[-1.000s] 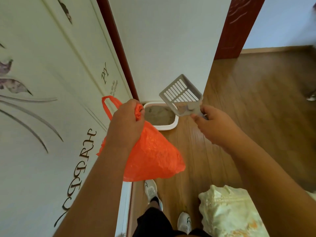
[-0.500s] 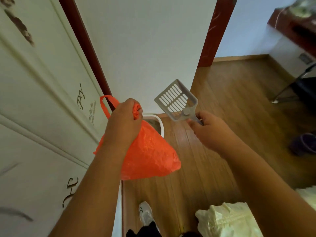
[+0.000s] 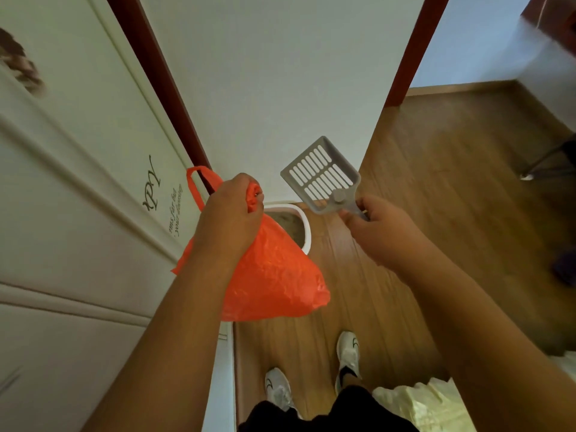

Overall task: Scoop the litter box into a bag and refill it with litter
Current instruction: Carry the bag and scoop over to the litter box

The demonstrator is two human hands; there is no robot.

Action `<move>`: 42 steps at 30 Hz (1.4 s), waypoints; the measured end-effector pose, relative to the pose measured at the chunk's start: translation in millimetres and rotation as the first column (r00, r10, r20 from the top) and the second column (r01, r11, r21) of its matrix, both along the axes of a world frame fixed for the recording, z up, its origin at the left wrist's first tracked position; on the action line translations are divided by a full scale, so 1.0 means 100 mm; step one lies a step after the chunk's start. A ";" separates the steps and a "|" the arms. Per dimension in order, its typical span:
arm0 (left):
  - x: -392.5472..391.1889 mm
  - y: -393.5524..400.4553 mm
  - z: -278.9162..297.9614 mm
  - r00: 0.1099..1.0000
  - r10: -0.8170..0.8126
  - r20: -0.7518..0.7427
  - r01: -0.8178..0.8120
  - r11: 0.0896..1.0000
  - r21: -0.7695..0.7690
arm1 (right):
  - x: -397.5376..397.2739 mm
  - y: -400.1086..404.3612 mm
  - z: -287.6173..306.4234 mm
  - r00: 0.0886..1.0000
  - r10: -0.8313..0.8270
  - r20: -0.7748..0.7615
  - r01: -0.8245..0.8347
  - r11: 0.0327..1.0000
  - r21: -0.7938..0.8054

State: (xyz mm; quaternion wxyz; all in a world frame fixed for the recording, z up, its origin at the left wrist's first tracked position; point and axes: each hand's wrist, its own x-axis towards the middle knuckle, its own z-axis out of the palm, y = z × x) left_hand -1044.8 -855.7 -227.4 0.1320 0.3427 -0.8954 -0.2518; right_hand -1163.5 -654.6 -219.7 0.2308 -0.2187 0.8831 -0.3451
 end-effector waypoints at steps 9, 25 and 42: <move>-0.51 -0.11 -0.15 0.993 0.077 0.089 -0.069 0.994 -0.087 | -0.78 -0.28 -0.12 0.989 0.108 0.098 -0.108 0.994 -0.005; -1.15 -0.11 -0.56 0.977 0.196 0.080 -0.194 0.980 -0.030 | -1.70 -0.68 -0.64 0.953 0.248 0.172 -0.246 0.969 -0.031; -1.16 -0.98 -1.57 0.990 0.097 0.101 -0.105 0.992 0.074 | -1.24 -1.39 -1.63 0.964 0.022 0.264 -0.015 0.999 -0.032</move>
